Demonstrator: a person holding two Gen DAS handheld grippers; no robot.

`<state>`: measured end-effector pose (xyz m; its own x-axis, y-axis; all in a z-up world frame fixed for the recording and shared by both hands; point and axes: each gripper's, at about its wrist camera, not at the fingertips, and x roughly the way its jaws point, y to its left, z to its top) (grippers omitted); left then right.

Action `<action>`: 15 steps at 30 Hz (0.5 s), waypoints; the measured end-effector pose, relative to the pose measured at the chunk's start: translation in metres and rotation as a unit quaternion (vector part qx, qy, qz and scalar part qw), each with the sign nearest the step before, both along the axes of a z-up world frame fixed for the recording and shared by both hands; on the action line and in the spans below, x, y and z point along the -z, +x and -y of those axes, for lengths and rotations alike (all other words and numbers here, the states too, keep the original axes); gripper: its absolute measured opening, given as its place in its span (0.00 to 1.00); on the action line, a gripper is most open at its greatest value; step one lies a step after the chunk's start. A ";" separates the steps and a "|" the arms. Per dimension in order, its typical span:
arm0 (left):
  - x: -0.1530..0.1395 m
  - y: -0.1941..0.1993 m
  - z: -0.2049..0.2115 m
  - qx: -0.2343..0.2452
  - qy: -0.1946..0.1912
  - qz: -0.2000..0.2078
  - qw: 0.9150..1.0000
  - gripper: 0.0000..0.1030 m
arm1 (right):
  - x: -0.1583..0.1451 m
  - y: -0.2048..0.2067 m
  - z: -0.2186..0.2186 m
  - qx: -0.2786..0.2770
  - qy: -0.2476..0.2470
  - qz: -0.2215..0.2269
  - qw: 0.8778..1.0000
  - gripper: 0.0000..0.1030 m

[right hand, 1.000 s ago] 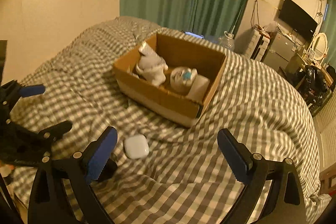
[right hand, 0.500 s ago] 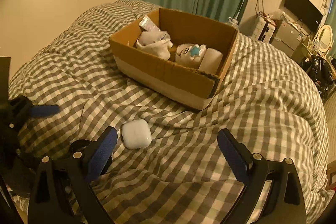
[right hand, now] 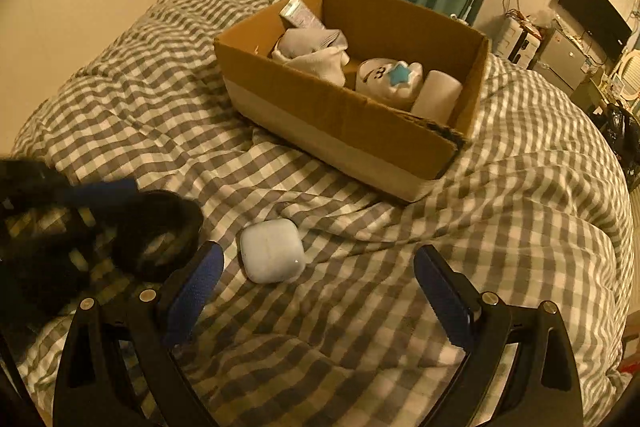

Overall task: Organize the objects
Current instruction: 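Withdraw both grippers from the box and move toward the white earbud case, then grasp the white earbud case with the right gripper while the left gripper grasps the black holder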

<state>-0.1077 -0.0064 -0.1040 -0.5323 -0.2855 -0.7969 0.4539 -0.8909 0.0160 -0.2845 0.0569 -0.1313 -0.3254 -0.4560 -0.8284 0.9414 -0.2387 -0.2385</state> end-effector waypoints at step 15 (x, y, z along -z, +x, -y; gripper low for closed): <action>0.004 0.004 0.033 0.013 0.027 -0.007 1.000 0.11 | 0.054 -0.008 0.040 0.008 0.104 0.025 0.994 0.66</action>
